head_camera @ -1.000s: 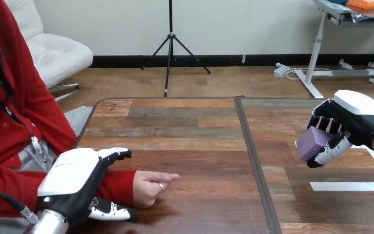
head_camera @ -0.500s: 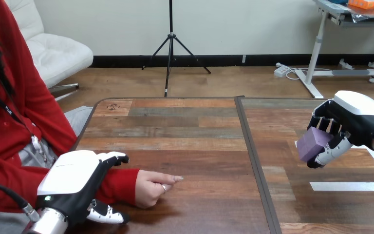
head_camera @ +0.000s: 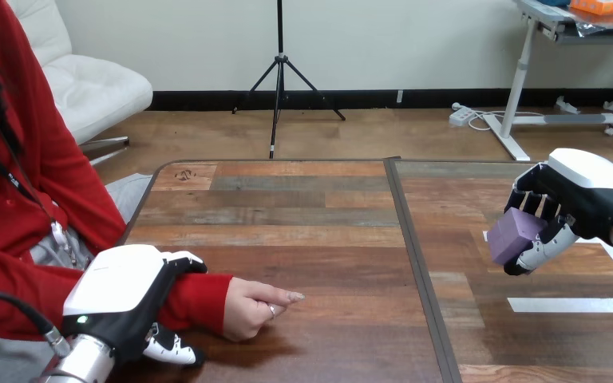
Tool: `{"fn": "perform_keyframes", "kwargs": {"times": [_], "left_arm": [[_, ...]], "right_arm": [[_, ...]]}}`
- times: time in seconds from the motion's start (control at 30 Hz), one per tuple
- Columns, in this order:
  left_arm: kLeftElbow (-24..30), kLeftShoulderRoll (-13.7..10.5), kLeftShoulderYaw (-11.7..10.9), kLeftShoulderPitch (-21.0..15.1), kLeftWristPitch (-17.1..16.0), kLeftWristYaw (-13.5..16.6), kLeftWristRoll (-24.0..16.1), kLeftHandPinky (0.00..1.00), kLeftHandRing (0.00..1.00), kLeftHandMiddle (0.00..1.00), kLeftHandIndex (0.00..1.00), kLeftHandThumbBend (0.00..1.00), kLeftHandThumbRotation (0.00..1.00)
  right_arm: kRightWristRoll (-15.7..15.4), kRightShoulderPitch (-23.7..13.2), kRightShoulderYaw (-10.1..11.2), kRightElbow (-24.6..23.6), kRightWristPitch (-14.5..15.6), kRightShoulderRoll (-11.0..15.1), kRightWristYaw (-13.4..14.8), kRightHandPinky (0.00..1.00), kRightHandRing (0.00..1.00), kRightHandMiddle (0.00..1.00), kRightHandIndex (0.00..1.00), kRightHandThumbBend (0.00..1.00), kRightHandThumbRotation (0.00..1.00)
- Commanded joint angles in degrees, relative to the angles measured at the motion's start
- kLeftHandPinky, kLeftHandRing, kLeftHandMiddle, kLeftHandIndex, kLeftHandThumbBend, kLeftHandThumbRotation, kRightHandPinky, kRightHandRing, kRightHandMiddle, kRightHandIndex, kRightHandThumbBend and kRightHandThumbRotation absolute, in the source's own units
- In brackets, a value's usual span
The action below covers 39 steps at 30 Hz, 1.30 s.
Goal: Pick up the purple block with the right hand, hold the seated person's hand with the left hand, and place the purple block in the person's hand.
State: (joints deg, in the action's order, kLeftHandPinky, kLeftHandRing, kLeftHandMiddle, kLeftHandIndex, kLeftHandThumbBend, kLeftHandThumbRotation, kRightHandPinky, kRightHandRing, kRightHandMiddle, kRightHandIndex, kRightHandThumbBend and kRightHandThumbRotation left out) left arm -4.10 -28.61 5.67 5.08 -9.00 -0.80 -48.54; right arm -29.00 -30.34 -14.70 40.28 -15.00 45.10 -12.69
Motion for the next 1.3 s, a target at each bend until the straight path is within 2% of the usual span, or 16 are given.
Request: {"fn": "perform_keyframes", "kwargs": {"times": [0.0, 0.47, 0.87, 1.13, 1.27], "left_arm": [[-1.5, -1.2, 1.0, -4.4, 0.6, 0.7, 0.0, 0.65, 0.69, 0.71, 0.66, 0.97, 0.0], [-6.2, -0.6, 3.6, -6.8, 1.0, 2.7, -0.5, 0.59, 0.62, 0.64, 0.59, 0.93, 0.0], [-9.7, -0.4, 6.1, -8.6, 0.5, 3.9, -0.3, 0.46, 0.52, 0.56, 0.55, 0.86, 0.0], [-12.1, 0.0, 7.7, -9.8, 0.2, 5.2, -0.2, 0.4, 0.46, 0.5, 0.51, 0.82, 0.0], [-13.8, 0.2, 8.4, -10.2, -0.8, 7.0, 0.1, 0.36, 0.43, 0.47, 0.48, 0.81, 0.0]], "right_arm": [[0.9, -3.5, 2.2, -1.6, -1.0, 0.3, 1.3, 0.39, 0.41, 0.45, 0.46, 0.78, 0.0], [1.7, -3.5, 2.5, -1.4, -0.8, -0.1, 0.7, 0.4, 0.43, 0.47, 0.46, 0.78, 0.0], [1.8, -3.4, 2.3, -2.3, 0.2, 0.1, 0.6, 0.38, 0.42, 0.45, 0.46, 0.76, 0.0], [1.7, -3.6, 2.1, -1.6, -0.9, 0.1, 1.2, 0.36, 0.4, 0.45, 0.46, 0.77, 0.0], [1.9, -3.6, 2.2, -1.3, -0.9, 0.0, 1.3, 0.38, 0.42, 0.46, 0.46, 0.77, 0.0]]}}
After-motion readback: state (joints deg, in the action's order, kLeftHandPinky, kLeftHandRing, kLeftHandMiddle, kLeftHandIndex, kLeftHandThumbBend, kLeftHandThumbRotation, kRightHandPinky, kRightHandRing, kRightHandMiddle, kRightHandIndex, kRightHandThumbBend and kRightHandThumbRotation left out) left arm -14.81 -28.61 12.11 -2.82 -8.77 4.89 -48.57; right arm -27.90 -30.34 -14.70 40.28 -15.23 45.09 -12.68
